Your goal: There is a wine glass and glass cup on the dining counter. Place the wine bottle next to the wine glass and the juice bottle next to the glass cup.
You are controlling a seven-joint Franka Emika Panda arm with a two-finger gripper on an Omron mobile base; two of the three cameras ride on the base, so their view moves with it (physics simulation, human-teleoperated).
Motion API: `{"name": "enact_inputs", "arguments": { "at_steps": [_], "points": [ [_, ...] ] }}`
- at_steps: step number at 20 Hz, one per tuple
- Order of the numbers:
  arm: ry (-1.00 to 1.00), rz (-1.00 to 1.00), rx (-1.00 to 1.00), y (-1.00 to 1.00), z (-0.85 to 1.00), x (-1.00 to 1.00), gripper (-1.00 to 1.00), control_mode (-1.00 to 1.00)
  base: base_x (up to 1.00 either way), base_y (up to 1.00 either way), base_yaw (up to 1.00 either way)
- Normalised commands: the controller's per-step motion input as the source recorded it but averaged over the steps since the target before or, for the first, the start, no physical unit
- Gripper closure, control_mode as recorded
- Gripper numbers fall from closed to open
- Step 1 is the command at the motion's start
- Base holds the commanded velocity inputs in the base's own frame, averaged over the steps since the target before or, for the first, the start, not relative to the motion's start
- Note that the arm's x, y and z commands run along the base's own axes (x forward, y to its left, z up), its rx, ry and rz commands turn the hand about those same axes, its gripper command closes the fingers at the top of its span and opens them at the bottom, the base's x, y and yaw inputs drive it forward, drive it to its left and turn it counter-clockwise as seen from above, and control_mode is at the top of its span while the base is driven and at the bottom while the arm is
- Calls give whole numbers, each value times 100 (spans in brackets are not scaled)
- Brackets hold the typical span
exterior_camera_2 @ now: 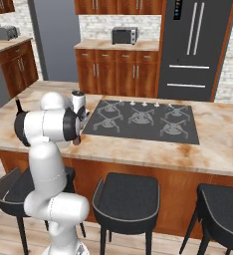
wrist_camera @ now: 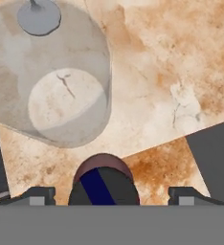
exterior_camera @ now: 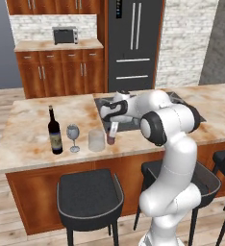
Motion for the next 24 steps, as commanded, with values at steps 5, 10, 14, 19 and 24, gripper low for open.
{"name": "enact_inputs", "arguments": {
  "at_steps": [5, 10, 14, 19, 24],
  "points": [
    [1, 0, 0, 8, 4, -4, -100, -100, 0, 0, 0],
    [1, -2, -1, 0, 21, -15, -100, -100, 0, 0, 0],
    [0, -6, 0, -4, 15, -30, -100, -100, 0, 0, 0],
    [0, -10, 0, -5, 21, -39, -100, -100, 0, 0, 0],
    [0, -19, -1, -7, 16, -49, -100, -100, 0, 0, 0]
  ]
}}
